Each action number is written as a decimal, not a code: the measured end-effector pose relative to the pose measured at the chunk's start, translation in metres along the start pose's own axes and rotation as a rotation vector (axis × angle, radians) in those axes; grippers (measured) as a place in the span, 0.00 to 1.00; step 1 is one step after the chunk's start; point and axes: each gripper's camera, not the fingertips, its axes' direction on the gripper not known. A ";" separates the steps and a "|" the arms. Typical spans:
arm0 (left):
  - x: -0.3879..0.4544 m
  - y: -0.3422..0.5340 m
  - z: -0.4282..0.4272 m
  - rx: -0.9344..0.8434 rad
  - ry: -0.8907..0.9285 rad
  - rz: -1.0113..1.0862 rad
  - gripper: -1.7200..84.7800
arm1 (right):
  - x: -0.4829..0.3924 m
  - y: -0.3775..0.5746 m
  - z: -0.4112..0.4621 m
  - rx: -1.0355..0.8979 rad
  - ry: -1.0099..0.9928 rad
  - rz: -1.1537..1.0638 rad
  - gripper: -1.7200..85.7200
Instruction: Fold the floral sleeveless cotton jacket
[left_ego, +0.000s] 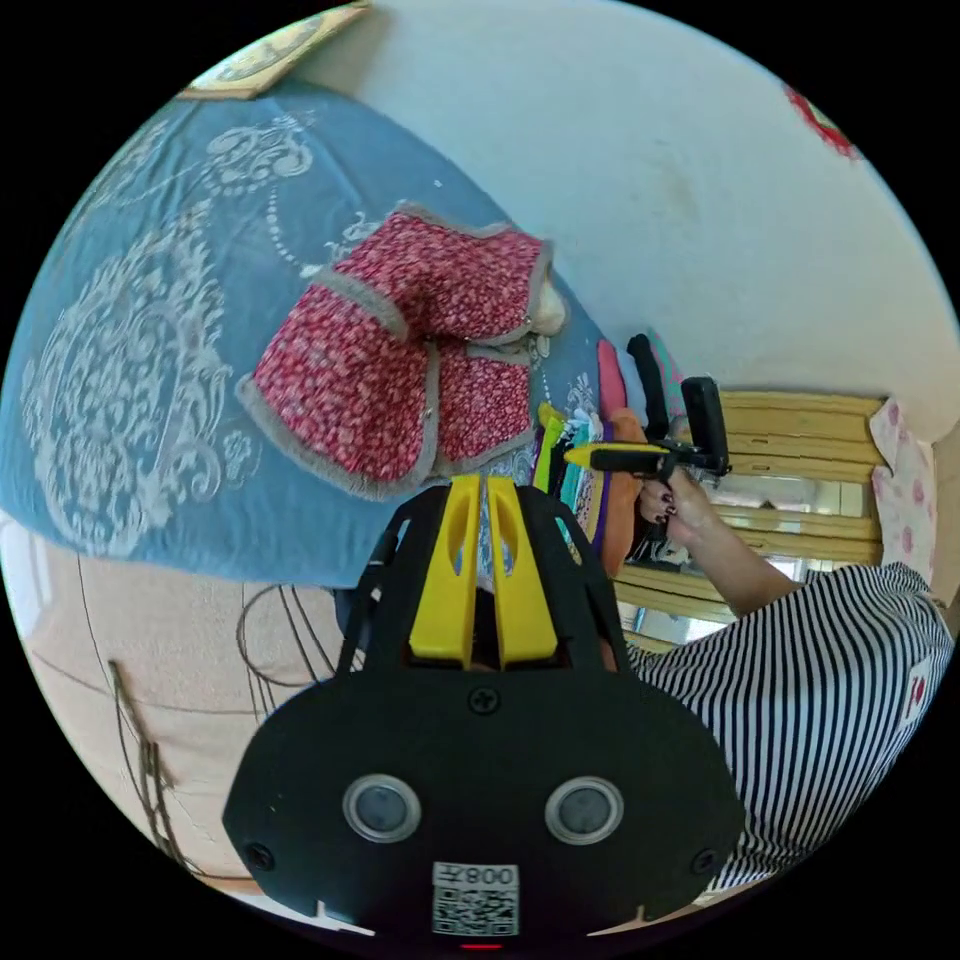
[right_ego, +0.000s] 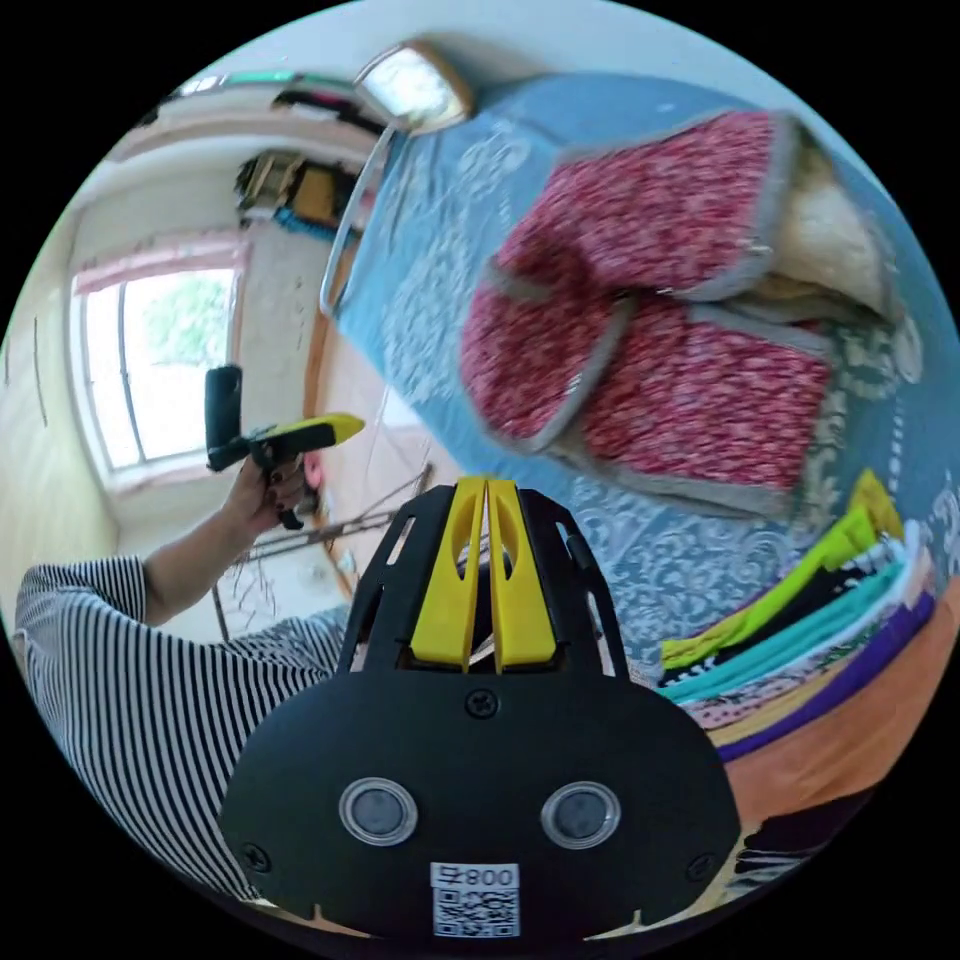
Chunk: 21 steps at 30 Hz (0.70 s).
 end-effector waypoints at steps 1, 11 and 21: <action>-0.003 -0.013 0.003 0.002 -0.002 0.015 0.06 | 0.024 -0.011 -0.011 0.061 0.029 0.053 0.03; -0.050 -0.232 0.073 0.025 -0.020 0.223 0.12 | 0.194 -0.095 -0.040 0.349 0.036 0.326 0.09; -0.141 -0.378 0.128 -0.011 0.001 0.164 0.18 | 0.283 -0.151 -0.031 0.450 -0.042 0.373 0.11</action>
